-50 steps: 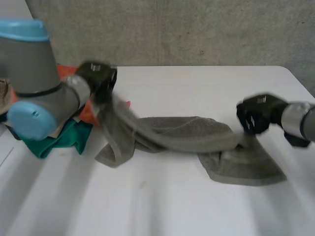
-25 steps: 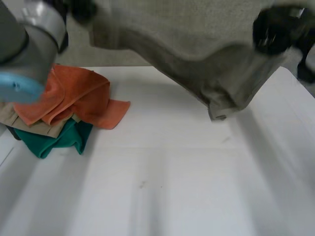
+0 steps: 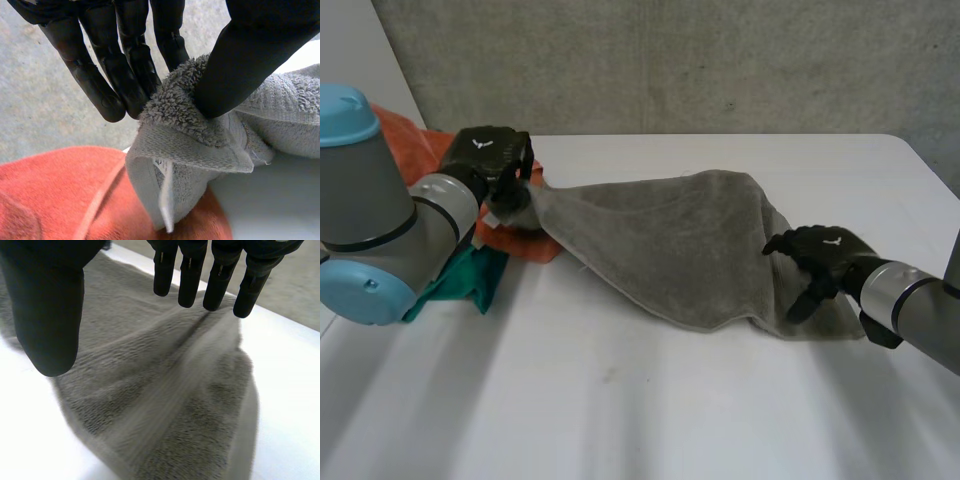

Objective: Fold the laundry.

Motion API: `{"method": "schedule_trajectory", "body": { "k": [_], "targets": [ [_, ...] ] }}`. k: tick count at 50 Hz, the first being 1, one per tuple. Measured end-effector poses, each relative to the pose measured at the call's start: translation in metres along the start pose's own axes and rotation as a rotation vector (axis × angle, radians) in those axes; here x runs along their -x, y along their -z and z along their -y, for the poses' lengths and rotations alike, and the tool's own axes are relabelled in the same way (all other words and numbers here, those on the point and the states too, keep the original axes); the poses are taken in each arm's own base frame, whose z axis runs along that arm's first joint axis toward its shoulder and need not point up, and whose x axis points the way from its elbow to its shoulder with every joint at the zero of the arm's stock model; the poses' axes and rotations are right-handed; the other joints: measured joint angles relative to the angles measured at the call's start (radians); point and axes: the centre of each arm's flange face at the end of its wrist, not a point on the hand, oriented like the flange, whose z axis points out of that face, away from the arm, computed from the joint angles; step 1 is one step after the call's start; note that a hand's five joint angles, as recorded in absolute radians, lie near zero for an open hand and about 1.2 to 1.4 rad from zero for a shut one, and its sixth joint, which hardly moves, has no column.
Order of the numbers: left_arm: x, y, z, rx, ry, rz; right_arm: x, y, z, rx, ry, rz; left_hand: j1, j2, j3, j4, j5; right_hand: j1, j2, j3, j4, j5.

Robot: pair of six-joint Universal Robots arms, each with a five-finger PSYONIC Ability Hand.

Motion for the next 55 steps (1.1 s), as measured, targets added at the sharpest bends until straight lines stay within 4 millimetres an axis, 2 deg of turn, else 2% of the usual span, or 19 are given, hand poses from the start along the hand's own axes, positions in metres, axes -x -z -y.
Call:
{"method": "schedule_trajectory", "body": {
  "k": [5,10,14,17,21,30,38,46,51,55],
  "targets": [
    [0.002,0.003,0.009,-0.023,0.001,0.008,-0.012,0.014,0.006,0.035,-0.045,-0.093,0.000,0.000,0.000,0.000,0.000,0.000,0.000,-0.006,-0.004,-0.006],
    [0.005,0.003,0.012,-0.030,0.004,0.014,-0.017,0.028,-0.004,0.125,-0.054,-0.142,0.000,0.000,0.000,0.000,0.000,0.007,0.003,0.007,0.017,0.042],
    [0.007,0.002,0.013,-0.034,0.005,0.018,-0.017,0.029,-0.014,0.140,-0.010,-0.145,0.000,0.000,0.000,0.000,0.000,0.063,0.031,0.059,0.083,0.108],
    [0.009,0.002,0.015,-0.039,0.007,0.024,-0.020,0.021,-0.026,0.115,0.082,-0.143,0.000,0.000,0.000,0.000,0.000,0.131,0.126,0.127,0.148,0.172],
    [0.011,0.002,0.017,-0.043,0.009,0.028,-0.027,0.009,-0.036,0.071,0.181,-0.137,0.000,0.000,0.000,0.000,0.000,0.142,0.140,0.145,0.164,0.190],
    [0.014,0.002,0.018,-0.044,0.012,0.031,-0.032,-0.011,-0.050,0.032,0.229,-0.081,0.000,0.000,0.000,0.000,0.000,0.162,0.159,0.167,0.181,0.208],
    [0.014,0.002,0.018,-0.041,0.015,0.030,-0.036,-0.026,-0.055,0.000,0.238,-0.077,0.000,0.000,0.000,0.000,0.000,0.163,0.160,0.169,0.181,0.211],
    [0.014,0.003,0.018,-0.038,0.015,0.031,-0.042,-0.037,-0.051,-0.050,0.244,-0.104,0.000,0.000,0.000,0.000,0.000,0.245,0.242,0.246,0.262,0.218],
    [0.016,0.003,0.017,-0.035,0.017,0.034,-0.047,-0.047,-0.047,-0.084,0.247,-0.128,0.000,0.000,0.000,0.000,0.000,0.346,0.341,0.340,0.352,0.359],
    [0.017,0.005,0.017,-0.030,0.018,0.036,-0.051,-0.053,-0.042,-0.107,0.244,-0.153,0.000,0.000,0.000,0.000,0.000,0.670,0.674,0.668,0.684,0.690]
  ]
}}
